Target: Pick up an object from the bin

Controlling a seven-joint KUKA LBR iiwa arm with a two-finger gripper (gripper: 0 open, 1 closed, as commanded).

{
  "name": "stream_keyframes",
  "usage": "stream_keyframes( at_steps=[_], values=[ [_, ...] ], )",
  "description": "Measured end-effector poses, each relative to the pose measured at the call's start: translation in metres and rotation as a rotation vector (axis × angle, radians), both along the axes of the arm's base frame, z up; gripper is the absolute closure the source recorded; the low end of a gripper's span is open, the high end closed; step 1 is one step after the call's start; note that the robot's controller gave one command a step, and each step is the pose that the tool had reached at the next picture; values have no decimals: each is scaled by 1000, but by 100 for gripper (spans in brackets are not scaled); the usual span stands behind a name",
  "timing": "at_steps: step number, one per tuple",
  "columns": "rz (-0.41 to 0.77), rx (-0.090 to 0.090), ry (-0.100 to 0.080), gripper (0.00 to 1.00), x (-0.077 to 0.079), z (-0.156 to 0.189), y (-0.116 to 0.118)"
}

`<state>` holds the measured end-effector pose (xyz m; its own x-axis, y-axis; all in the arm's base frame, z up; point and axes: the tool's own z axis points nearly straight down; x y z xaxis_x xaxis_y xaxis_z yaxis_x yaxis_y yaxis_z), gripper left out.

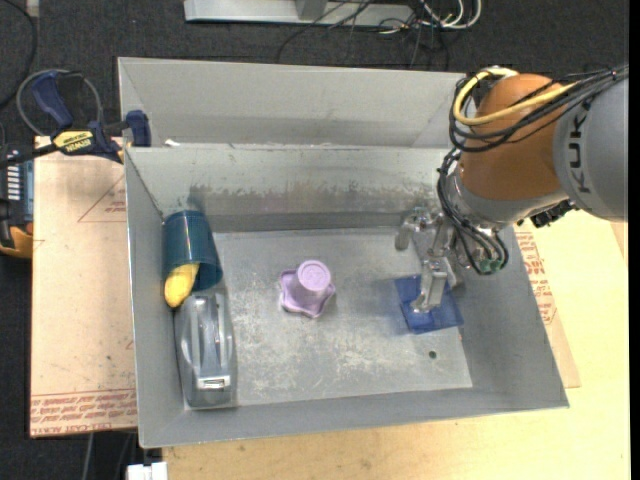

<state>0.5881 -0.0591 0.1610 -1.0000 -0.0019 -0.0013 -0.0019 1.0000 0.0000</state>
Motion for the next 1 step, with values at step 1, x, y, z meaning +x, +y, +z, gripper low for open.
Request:
stream_keyframes(
  at_steps=[1],
  values=[
    [0, 0, 0, 0, 0, 0, 0]
  ],
)
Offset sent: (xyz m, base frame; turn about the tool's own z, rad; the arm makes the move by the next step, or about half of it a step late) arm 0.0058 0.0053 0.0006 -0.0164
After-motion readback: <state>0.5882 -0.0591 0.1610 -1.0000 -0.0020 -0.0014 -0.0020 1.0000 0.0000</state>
